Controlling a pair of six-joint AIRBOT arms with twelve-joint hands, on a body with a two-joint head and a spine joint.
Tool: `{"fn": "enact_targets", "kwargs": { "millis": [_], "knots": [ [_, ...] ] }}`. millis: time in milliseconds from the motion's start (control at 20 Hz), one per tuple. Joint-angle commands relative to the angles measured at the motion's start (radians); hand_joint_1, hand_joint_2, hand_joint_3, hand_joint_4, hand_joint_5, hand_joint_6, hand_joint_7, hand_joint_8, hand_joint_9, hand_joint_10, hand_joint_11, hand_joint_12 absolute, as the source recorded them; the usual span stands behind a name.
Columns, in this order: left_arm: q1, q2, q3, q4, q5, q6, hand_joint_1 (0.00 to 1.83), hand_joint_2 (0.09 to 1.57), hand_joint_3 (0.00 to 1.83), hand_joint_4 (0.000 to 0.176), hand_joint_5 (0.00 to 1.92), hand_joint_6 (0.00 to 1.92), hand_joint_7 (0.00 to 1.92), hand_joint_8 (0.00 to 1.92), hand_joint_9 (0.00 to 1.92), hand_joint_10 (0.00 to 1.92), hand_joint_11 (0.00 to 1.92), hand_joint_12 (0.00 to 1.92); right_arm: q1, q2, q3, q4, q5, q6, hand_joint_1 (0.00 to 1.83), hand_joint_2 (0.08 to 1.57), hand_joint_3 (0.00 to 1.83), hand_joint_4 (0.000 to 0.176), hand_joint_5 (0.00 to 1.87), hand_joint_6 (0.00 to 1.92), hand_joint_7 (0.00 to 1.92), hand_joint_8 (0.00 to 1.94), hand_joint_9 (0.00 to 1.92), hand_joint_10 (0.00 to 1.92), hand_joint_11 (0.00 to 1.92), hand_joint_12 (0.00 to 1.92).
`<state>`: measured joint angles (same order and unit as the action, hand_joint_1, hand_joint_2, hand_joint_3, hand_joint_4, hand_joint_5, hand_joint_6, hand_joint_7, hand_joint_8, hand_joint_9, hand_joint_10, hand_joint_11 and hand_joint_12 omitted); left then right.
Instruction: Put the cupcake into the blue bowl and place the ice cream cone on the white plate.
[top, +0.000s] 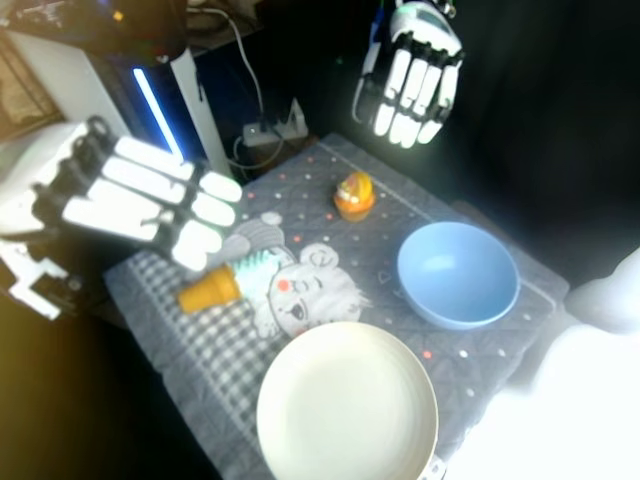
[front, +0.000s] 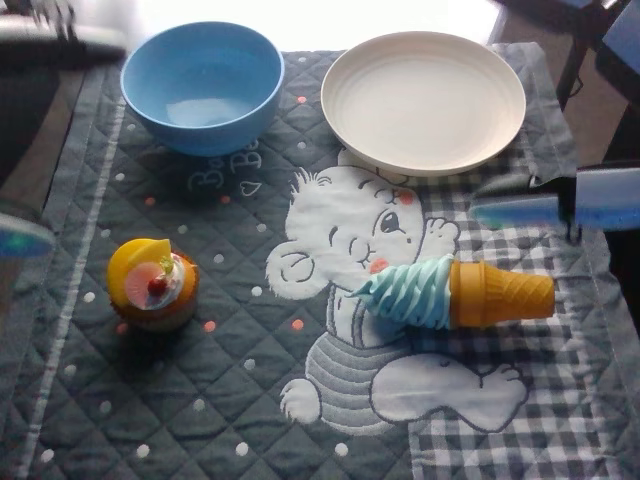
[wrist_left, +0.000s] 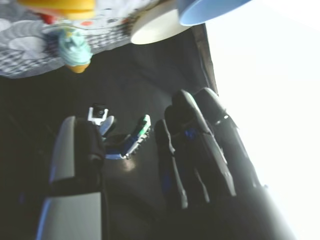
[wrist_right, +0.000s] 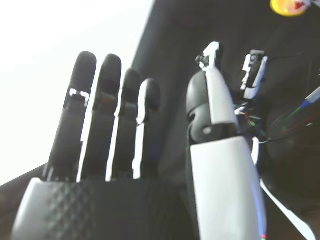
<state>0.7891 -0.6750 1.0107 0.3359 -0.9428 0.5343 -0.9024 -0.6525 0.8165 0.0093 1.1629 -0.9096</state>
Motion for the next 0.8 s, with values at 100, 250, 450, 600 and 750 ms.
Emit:
{"fn": "enact_targets", "kwargs": {
  "millis": [100, 250, 450, 600, 750],
  "knots": [
    [-0.010, 0.000, 0.002, -0.031, -0.088, -0.006, 0.64, 0.96, 0.00, 0.000, 0.27, 0.00, 0.31, 0.00, 0.35, 0.01, 0.03, 0.90, 0.001, 0.017, -0.011, 0.011, 0.129, 0.003, 0.83, 0.77, 0.00, 0.063, 0.06, 0.00, 0.17, 0.00, 0.21, 0.01, 0.00, 0.76],
    [-0.010, -0.009, 0.009, 0.009, -0.054, -0.050, 0.65, 0.91, 0.00, 0.000, 0.27, 0.00, 0.34, 0.01, 0.40, 0.01, 0.04, 1.02, -0.001, 0.017, -0.019, -0.002, 0.090, 0.003, 0.85, 0.75, 0.00, 0.077, 0.06, 0.00, 0.16, 0.00, 0.18, 0.00, 0.00, 0.70],
    [-0.039, -0.034, 0.038, 0.137, 0.040, -0.183, 0.67, 0.87, 0.00, 0.000, 0.25, 0.00, 0.35, 0.00, 0.38, 0.00, 0.11, 0.81, -0.003, 0.010, -0.020, -0.033, 0.009, 0.037, 0.65, 0.75, 0.00, 0.047, 0.08, 0.01, 0.22, 0.02, 0.24, 0.01, 0.05, 0.81],
    [-0.072, -0.065, 0.065, 0.250, 0.113, -0.284, 0.69, 0.80, 0.00, 0.000, 0.26, 0.00, 0.33, 0.00, 0.39, 0.00, 0.16, 0.68, -0.007, 0.006, -0.018, -0.046, -0.044, 0.047, 0.73, 0.73, 0.00, 0.074, 0.13, 0.01, 0.20, 0.00, 0.23, 0.02, 0.03, 0.67],
    [-0.098, -0.094, 0.082, 0.368, 0.171, -0.377, 0.65, 0.80, 0.00, 0.004, 0.28, 0.01, 0.39, 0.01, 0.47, 0.01, 0.19, 0.86, -0.010, -0.016, -0.004, -0.053, -0.113, 0.061, 0.71, 0.71, 0.00, 0.049, 0.16, 0.00, 0.24, 0.00, 0.27, 0.00, 0.12, 0.55]
  ]
}}
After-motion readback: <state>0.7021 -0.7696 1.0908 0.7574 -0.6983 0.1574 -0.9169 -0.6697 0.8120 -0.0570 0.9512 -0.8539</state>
